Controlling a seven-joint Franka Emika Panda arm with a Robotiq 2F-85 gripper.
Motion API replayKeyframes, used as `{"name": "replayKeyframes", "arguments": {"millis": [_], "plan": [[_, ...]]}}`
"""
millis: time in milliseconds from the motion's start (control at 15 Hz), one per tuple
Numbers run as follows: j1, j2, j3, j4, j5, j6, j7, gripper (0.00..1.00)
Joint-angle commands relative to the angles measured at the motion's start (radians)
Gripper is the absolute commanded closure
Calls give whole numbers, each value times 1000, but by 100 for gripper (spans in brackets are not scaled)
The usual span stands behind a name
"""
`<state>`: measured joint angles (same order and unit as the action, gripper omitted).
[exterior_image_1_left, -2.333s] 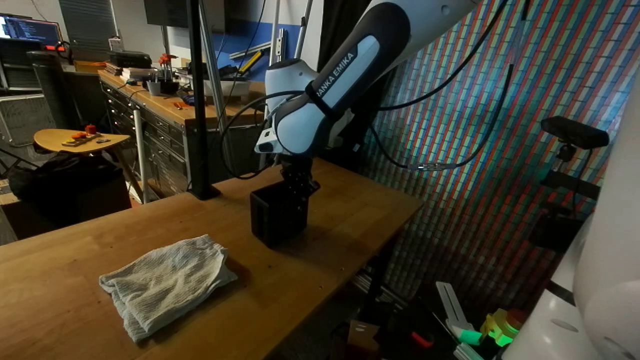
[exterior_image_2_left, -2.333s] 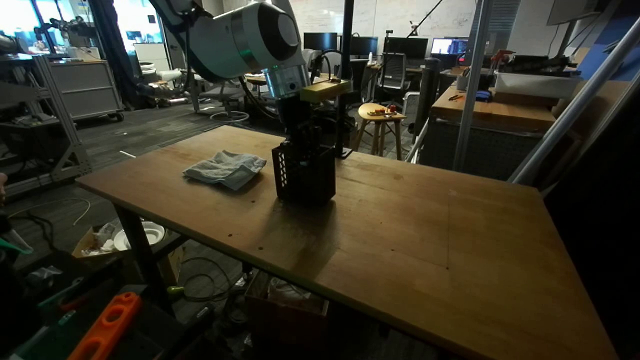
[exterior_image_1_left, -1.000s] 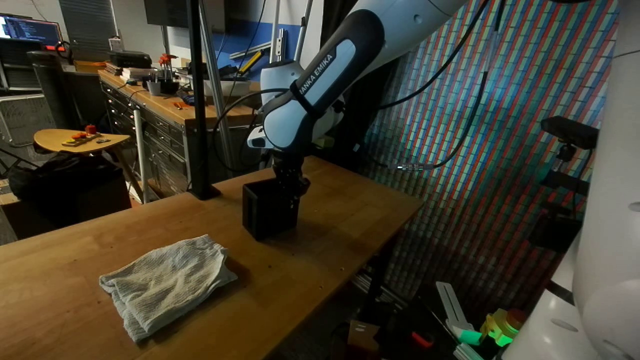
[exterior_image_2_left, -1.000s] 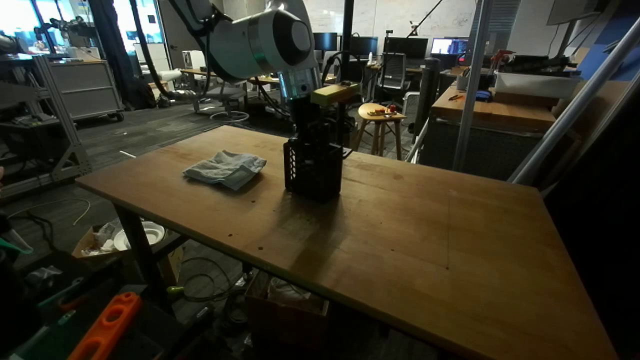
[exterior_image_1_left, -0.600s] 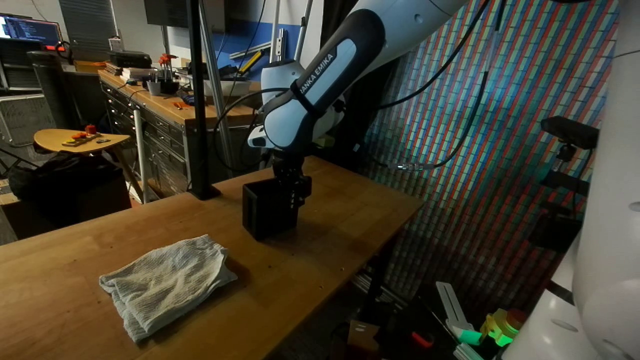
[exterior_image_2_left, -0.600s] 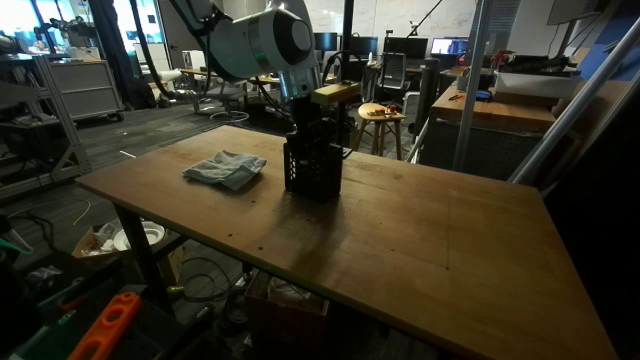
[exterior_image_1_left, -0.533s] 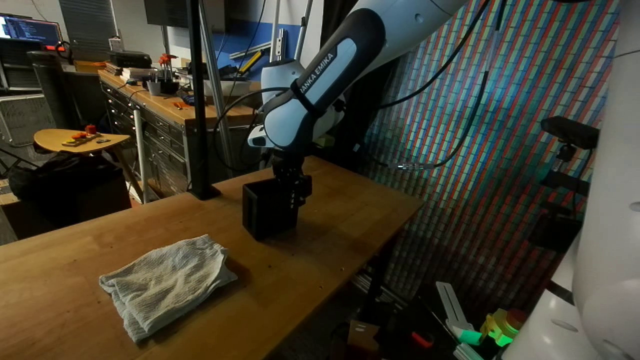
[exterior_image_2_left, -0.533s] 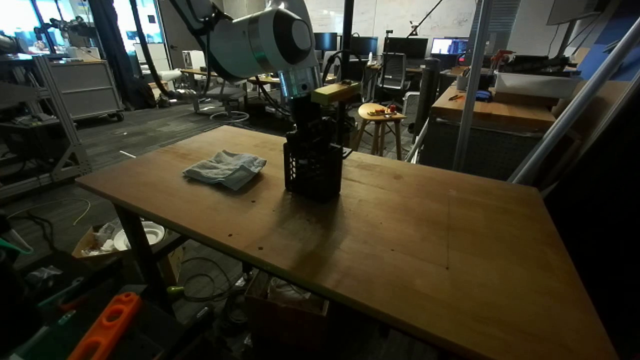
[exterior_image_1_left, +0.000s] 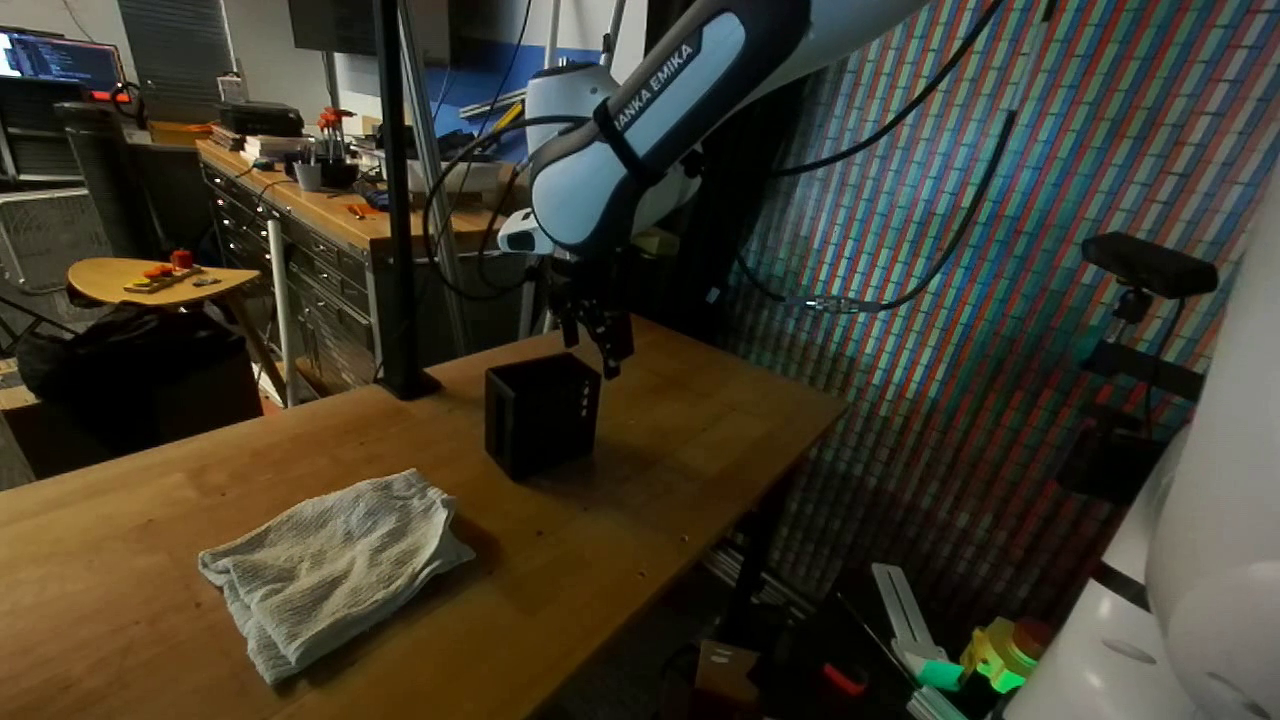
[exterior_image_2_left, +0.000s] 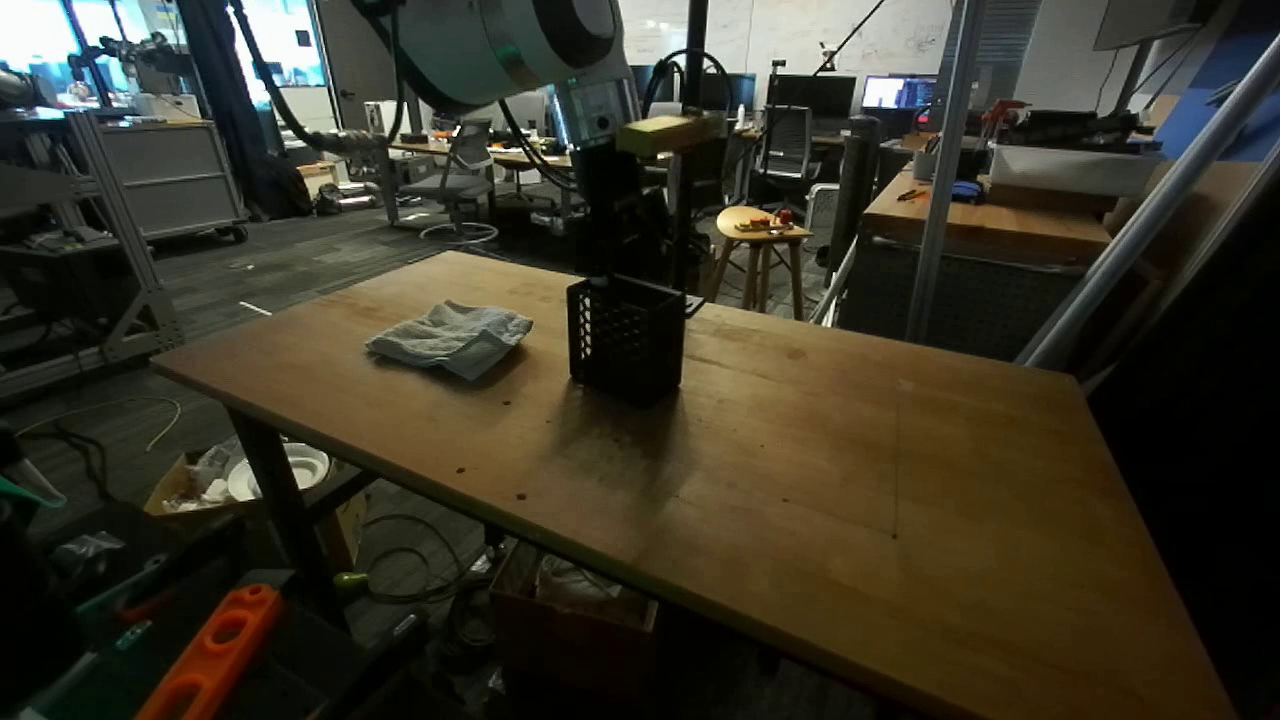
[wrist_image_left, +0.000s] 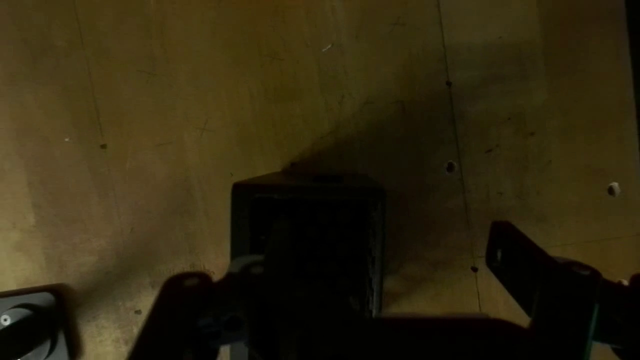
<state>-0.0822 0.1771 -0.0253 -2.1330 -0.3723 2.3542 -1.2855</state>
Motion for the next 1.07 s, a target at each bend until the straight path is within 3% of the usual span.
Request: {"name": "replayKeyframes", "arguments": {"millis": [0, 400, 733, 800, 1000], "plan": [[19, -122, -2, -51, -7, -59, 59, 0], [30, -299, 0, -102, 156, -213, 237, 0], [55, -460, 3, -179, 252, -306, 468, 0], [57, -369, -14, -119, 219, -292, 385, 0], [71, -432, -15, -160, 230, -303, 451, 0]]}}
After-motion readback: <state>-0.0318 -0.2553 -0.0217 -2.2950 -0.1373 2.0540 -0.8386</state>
